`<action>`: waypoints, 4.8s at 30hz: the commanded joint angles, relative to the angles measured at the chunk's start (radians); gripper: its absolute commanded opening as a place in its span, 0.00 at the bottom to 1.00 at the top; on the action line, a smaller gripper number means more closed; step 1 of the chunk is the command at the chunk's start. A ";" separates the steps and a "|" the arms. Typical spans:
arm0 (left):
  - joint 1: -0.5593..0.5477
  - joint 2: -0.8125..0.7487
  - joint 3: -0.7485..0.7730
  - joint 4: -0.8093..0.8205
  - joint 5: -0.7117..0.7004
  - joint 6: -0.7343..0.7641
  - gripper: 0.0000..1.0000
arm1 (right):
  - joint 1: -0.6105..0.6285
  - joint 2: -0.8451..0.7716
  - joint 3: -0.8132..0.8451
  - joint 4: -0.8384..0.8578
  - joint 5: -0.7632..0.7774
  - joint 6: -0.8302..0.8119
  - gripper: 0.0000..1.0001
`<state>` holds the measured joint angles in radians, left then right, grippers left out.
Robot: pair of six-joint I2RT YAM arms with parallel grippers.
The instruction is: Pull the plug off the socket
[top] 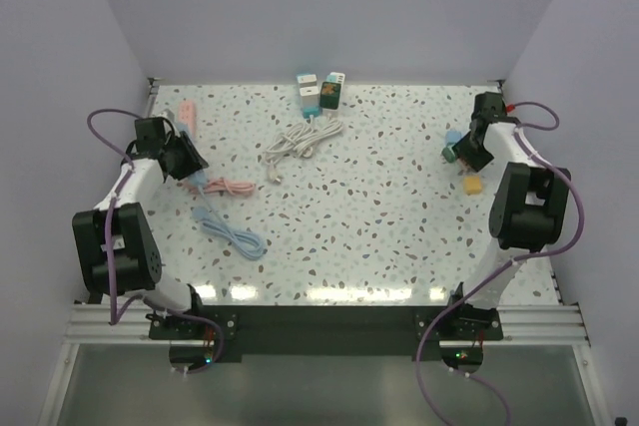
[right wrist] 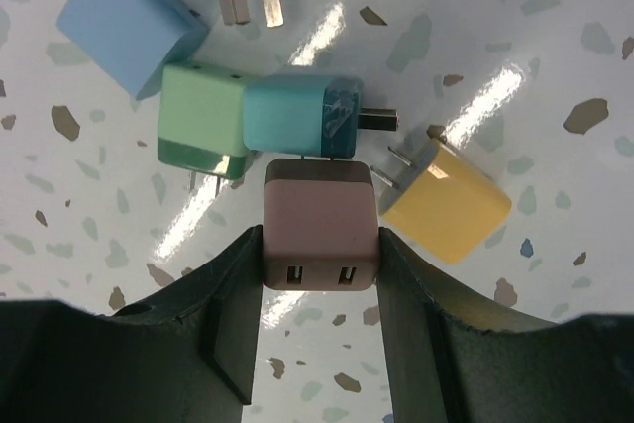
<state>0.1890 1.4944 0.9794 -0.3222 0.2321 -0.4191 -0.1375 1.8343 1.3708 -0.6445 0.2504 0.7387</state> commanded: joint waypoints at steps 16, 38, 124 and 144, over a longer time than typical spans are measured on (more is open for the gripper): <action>0.067 0.239 0.311 -0.051 -0.184 0.049 0.64 | -0.004 -0.179 0.008 -0.014 -0.176 -0.065 0.86; -0.129 -0.193 0.025 0.049 0.176 -0.049 1.00 | 0.530 0.322 0.306 0.456 -0.384 0.309 0.83; -0.299 -0.178 -0.289 0.290 0.205 -0.175 0.98 | 0.747 0.448 0.585 -0.170 -0.100 -0.458 0.39; -0.457 0.092 -0.119 0.566 0.122 -0.412 1.00 | 0.740 0.025 0.123 0.235 -0.617 -0.188 0.00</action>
<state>-0.2451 1.5517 0.8028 0.1429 0.3794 -0.7734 0.6006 1.9602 1.5154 -0.5304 -0.2356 0.4549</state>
